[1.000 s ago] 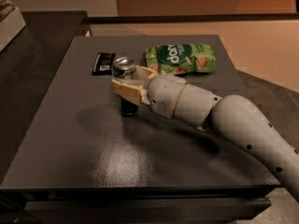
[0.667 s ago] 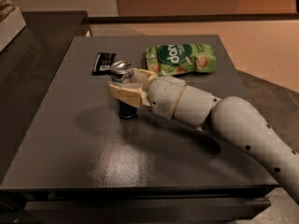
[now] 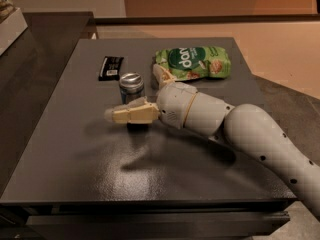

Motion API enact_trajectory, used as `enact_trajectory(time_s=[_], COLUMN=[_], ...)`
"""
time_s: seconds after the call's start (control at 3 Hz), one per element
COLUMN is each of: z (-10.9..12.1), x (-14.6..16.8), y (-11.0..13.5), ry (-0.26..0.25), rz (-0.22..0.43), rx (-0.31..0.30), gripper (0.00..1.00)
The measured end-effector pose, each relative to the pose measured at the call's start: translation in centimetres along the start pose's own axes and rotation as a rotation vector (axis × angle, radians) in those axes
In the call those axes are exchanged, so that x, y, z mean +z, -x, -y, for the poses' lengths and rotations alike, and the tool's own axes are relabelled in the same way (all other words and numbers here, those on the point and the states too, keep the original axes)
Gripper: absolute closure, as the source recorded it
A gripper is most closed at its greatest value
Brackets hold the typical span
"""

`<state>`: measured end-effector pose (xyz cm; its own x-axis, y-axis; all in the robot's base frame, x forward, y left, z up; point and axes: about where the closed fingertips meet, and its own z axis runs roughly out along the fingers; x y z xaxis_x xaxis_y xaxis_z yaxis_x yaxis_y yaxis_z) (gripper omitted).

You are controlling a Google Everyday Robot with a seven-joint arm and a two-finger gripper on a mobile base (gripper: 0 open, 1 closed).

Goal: Place redbull can upright

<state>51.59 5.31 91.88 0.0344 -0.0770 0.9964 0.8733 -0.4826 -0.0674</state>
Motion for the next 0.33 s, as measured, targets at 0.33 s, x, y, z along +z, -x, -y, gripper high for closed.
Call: enact_trajectory(time_s=[0.33], z=[0.01], x=[0.00], y=[0.00], ry=[0.000], rz=[0.000], rx=[0.000], gripper=[0.00])
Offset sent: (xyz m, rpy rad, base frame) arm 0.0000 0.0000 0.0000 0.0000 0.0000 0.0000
